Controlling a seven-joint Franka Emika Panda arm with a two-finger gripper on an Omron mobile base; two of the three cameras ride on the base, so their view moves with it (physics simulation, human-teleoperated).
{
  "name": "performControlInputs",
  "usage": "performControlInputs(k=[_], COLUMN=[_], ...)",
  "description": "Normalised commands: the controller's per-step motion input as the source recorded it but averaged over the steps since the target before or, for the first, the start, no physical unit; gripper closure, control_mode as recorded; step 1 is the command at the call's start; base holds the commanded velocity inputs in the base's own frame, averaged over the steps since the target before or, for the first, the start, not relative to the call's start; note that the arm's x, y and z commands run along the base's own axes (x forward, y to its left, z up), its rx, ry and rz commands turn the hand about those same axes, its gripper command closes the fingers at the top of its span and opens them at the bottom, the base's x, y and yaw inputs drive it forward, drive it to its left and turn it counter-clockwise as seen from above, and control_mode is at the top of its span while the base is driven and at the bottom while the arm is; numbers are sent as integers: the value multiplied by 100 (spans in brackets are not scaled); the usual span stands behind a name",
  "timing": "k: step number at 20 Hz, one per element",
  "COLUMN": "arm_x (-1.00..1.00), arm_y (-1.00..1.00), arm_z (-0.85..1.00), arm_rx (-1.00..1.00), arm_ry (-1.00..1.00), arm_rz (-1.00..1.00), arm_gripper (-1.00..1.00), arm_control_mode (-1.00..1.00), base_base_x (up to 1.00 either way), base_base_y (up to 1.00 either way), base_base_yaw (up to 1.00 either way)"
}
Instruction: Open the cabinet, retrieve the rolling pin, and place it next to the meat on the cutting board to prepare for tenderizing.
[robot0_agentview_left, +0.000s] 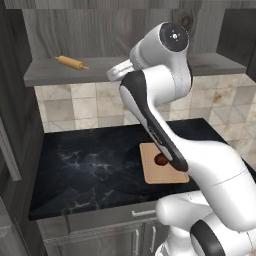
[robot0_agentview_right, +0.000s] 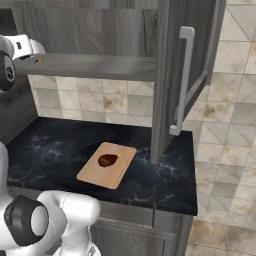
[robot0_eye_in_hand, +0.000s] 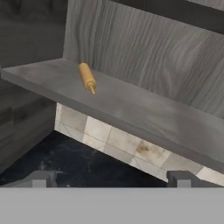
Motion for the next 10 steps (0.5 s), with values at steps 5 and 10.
performControlInputs(k=[5,10], arm_x=[43,35], arm_y=[20,26], arm_z=[6,0], arm_rx=[5,3], arm_ry=[0,0], arm_rz=[0,0], arm_gripper=[-100,-100], arm_control_mode=[-100,-100], base_base_x=[0,0], base_base_y=[0,0], base_base_yaw=[0,0])
